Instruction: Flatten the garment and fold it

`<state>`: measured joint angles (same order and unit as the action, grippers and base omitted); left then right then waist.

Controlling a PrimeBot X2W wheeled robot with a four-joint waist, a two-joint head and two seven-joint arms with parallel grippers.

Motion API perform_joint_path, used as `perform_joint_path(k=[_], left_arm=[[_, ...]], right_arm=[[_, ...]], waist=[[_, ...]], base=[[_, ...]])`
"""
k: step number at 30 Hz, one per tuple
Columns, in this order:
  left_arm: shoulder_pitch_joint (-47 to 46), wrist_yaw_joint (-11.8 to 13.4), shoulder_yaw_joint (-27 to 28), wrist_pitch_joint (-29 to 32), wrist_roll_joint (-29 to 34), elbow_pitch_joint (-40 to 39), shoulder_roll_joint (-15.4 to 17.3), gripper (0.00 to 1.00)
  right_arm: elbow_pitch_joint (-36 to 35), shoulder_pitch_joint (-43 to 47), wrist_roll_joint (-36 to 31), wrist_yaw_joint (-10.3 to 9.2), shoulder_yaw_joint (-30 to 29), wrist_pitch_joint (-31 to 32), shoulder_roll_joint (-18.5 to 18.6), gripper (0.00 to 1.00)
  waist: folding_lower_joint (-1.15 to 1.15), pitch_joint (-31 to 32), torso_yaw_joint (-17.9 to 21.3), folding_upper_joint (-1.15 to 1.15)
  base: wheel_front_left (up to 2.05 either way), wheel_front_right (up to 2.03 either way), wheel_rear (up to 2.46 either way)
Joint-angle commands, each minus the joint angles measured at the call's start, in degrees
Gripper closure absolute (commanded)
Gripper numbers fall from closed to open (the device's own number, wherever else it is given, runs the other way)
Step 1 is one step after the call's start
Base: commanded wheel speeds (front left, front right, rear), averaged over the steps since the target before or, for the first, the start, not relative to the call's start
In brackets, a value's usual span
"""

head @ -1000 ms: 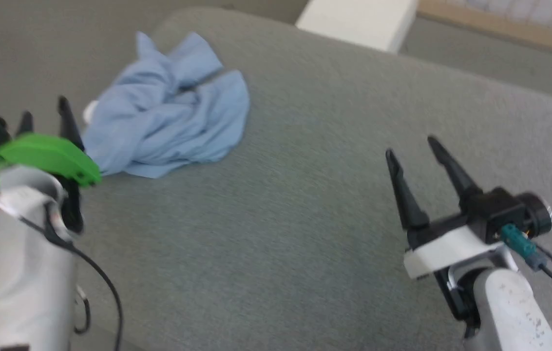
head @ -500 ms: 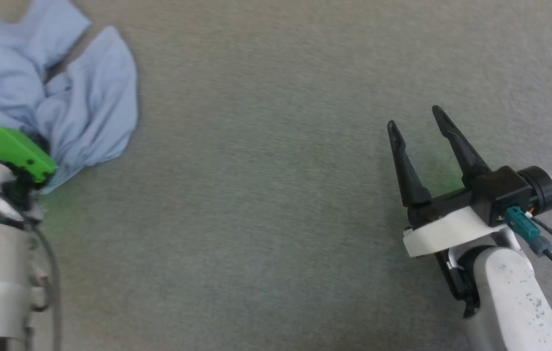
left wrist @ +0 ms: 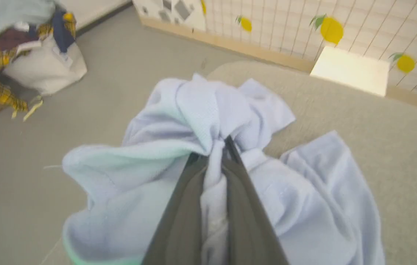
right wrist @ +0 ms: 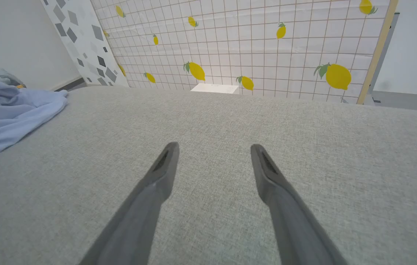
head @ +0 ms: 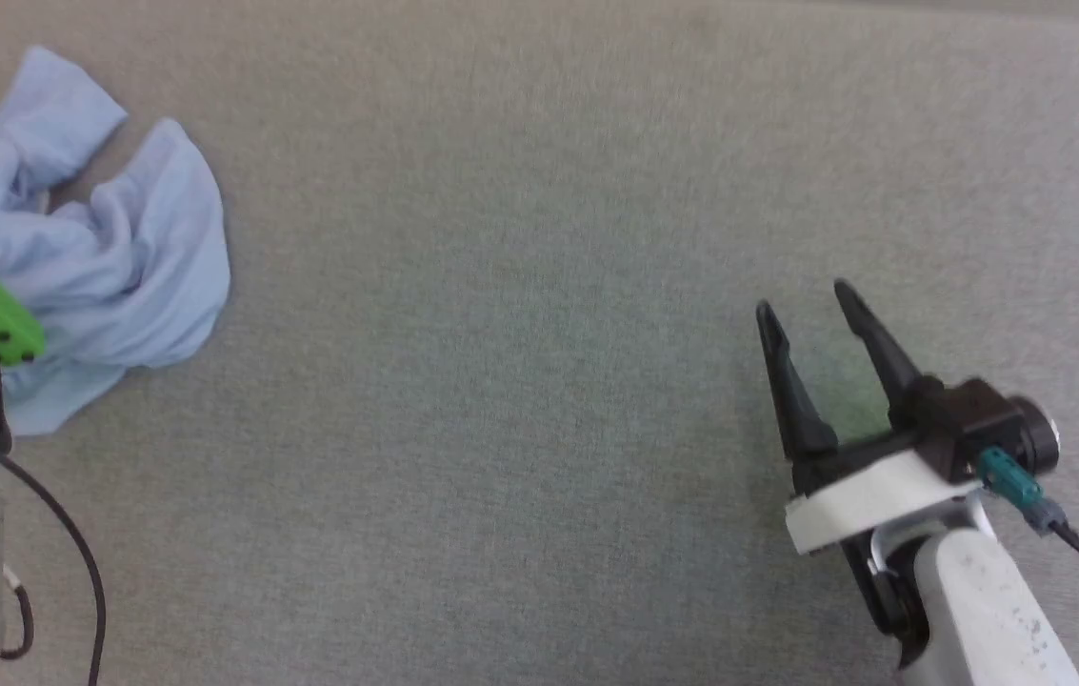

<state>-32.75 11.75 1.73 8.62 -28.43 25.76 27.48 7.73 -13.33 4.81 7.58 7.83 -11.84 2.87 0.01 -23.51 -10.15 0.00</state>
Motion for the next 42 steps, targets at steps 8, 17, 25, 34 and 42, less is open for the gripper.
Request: perform_joint_path(k=[8,17,25,34,42], left_arm=[[-6.0,-2.0,-5.8,-13.5,7.3,-9.0,-0.6,1.00],[-11.5,-6.0,-13.8,-15.3,6.3,-15.2,-9.2,1.00],[-15.1,-9.2,-20.3,-15.4,2.6,-15.8,-19.2,1.00],[-3.9,-9.5,-29.5,-6.1,-1.1,-5.0,-23.1,1.00],[8.1,-9.1,-37.1,11.5,-2.8,7.5,-22.6,1.00]], right_arm=[[1.7,5.5,2.8,-0.09,-1.4,-1.3,0.0,0.00],[1.4,8.3,3.6,-0.09,-3.0,-1.4,0.0,0.00],[0.2,9.4,3.4,-0.09,-3.7,-0.5,0.0,0.00],[-0.3,9.6,3.5,-0.09,-2.9,0.0,0.0,0.00],[-0.5,9.6,3.2,-0.09,-3.2,0.4,0.0,0.00]], waist=[[-0.01,18.3,1.1,0.00],[-0.01,22.6,8.4,0.00],[-0.01,22.4,14.9,0.00],[-0.01,21.4,19.3,0.00],[-0.01,19.9,19.9,0.00]], base=[[0.00,0.00,0.00],[0.00,0.00,0.00],[0.00,0.00,0.00],[0.00,0.00,0.00],[0.00,0.00,0.00]])
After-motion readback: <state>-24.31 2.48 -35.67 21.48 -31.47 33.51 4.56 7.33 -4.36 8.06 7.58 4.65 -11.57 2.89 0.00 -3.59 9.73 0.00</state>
